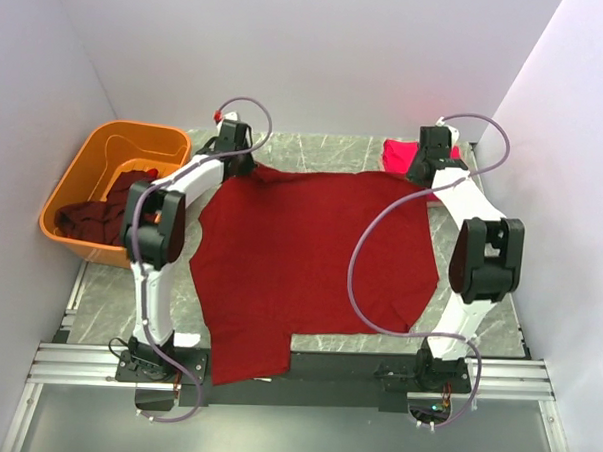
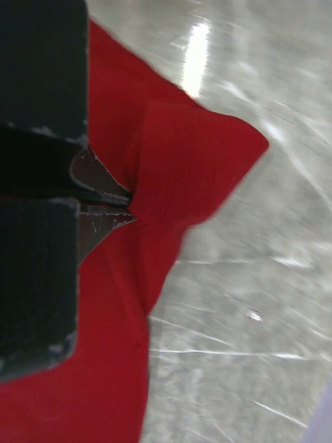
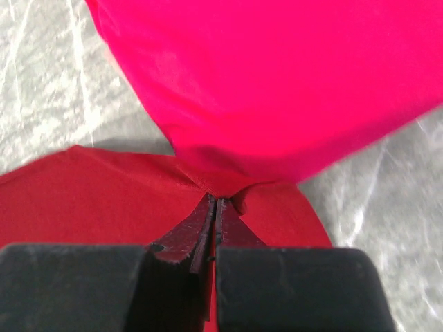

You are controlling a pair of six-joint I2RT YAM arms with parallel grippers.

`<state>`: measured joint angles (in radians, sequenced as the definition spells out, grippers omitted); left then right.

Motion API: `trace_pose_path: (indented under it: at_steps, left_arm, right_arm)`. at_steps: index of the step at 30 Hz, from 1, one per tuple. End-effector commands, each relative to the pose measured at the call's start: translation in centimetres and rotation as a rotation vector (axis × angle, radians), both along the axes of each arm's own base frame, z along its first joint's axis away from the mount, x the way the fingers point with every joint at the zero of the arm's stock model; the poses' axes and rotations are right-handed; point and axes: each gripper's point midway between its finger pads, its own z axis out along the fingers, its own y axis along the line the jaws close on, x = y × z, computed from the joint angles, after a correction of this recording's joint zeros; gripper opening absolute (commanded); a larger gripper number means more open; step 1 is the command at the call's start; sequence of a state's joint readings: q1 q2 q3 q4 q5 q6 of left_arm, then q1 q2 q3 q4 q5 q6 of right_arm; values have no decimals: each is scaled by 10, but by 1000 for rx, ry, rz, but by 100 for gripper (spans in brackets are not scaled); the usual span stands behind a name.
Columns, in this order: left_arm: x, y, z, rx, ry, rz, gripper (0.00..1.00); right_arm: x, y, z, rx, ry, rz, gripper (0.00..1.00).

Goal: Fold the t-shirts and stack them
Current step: Fold the tshirt

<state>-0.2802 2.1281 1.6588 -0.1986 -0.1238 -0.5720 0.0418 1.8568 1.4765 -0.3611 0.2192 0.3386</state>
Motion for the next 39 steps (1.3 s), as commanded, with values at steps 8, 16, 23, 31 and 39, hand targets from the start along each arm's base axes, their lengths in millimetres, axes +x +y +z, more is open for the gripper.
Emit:
trace_pose_path:
  at_steps: [8,16,23,31,39]
  left_arm:
    - [-102,3,30,-98,117,250,1]
    - [-165,6,34,-26,193,347,1]
    - [-202,11,42,49,253,407,1]
    - [-233,6,47,29,306,407,1]
    - [-259,3,39,-5,350,426,1]
  right_arm:
    - [-38,-8,34,-4,-28,-36,0]
    - [-48,-16,39,-33,-18,-52,0]
    - [-50,-21,39,-49,-4,-44,0]
    - [-48,-20,42,-39,-7,-25,0]
    - [-52,-20,34,-31,13,-16,0]
